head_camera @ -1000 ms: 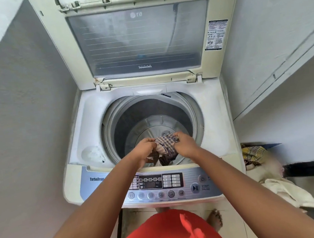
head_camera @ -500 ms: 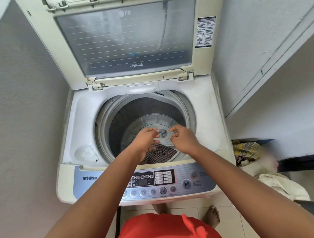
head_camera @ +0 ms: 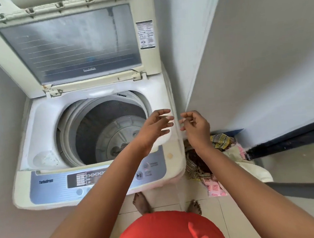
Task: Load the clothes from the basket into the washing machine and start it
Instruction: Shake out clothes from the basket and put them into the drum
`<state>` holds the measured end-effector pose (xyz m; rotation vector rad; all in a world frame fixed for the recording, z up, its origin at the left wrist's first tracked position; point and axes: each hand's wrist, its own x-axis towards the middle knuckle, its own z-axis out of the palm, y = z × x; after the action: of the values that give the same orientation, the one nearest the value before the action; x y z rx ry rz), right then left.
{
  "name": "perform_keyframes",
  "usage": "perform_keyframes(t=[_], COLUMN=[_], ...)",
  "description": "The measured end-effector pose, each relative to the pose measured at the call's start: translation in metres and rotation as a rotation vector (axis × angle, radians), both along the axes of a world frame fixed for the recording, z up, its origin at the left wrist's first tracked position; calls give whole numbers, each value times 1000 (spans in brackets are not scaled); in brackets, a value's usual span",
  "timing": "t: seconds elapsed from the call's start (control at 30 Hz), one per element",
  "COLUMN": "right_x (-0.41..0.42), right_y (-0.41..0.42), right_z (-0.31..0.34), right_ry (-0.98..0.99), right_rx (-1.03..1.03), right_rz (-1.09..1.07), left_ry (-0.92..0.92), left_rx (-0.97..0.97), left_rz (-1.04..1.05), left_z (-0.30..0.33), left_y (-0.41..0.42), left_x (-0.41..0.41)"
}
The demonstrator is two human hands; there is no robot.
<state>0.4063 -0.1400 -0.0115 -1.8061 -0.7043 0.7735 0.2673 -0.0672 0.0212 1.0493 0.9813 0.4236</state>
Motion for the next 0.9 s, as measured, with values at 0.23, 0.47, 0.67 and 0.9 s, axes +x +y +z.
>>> perform_keyframes(t=[0.23, 0.47, 0.67, 0.9], right_x=[87, 163, 210, 237], right_y=[-72, -145, -182, -201], right_z=[-33, -74, -108, -168], right_ry=[44, 27, -24, -44], right_rx=[-141, -377, -606, -849], right_rz=[-71, 23, 174, 326], left_ry=[-16, 150, 343, 514], left_rx=[24, -86, -109, -66], left_rz=[-159, -303, -458, -750], left_z=[-4, -60, -108, -176], left_y=[-47, -93, -123, -147], left_x=[77, 142, 180, 213])
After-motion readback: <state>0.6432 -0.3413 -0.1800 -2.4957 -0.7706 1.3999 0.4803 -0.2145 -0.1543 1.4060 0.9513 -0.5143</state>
